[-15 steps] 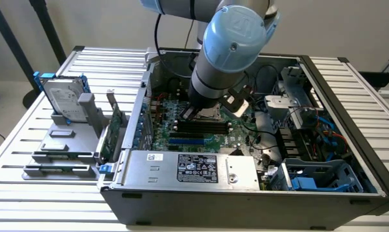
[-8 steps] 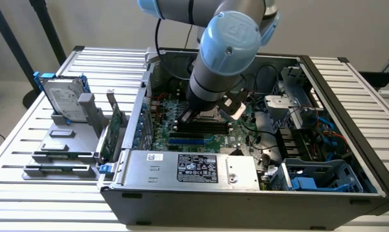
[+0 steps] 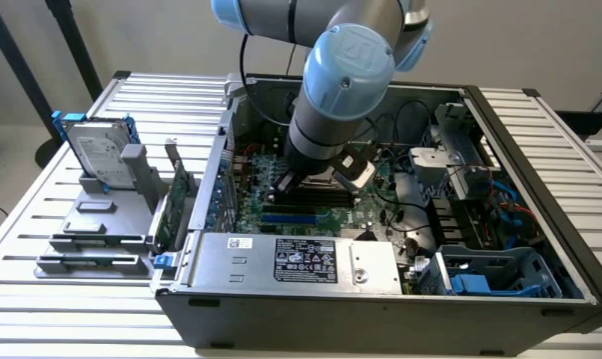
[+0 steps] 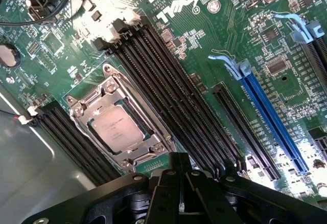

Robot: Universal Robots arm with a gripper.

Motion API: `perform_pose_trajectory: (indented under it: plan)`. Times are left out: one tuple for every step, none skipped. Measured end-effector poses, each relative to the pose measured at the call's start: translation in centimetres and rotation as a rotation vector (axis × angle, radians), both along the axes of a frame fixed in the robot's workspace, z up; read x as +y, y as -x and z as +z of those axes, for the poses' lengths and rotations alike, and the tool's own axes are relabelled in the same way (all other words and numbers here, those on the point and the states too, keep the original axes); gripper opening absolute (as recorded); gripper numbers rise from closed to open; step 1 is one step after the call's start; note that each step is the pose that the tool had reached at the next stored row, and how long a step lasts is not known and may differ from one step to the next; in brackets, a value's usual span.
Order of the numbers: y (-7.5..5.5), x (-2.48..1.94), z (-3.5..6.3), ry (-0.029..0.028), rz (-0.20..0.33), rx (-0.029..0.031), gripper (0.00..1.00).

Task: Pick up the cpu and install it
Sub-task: 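Install the second cpu locking lever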

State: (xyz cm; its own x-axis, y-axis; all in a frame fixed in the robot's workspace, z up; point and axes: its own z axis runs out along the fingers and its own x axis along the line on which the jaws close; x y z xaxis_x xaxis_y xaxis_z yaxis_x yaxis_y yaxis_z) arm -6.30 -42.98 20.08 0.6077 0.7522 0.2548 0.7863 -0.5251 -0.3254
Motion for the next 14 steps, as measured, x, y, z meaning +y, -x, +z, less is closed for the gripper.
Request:
perform_pose_trajectory:
  plan:
    - [0.02, 0.04, -0.07, 0.0004, 0.000, 0.0000, 0.11]
    - [0.04, 0.07, -0.14, 0.0009, 0.000, 0.0000, 0.11]
    - [0.06, 0.11, -0.22, 0.0014, 0.000, 0.0000, 0.11]
    - [0.08, 0.15, -0.29, 0.0020, 0.000, 0.0000, 0.11]
    - [0.10, 0.19, -0.35, 0.0027, 0.000, 0.0001, 0.11]
    - [0.12, 0.24, -0.41, 0.0032, 0.000, 0.0000, 0.11]
    - [0.14, 0.29, -0.47, 0.0036, 0.000, 0.0001, 0.11]
    - [0.16, 0.35, -0.53, 0.0037, 0.000, 0.0000, 0.11]
    - [0.17, 0.40, -0.59, 0.0038, 0.000, 0.0000, 0.11]
    - [0.18, 0.46, -0.64, 0.0039, 0.000, -0.0001, 0.11]
    - [0.19, 0.53, -0.69, 0.0042, 0.000, -0.0001, 0.11]
    - [0.20, 0.59, -0.73, 0.0045, 0.000, 0.0000, 0.11]
    - [0.21, 0.65, -0.77, 0.0047, 0.000, 0.0000, 0.11]
    - [0.22, 0.72, -0.82, 0.0048, 0.000, 0.0000, 0.11]
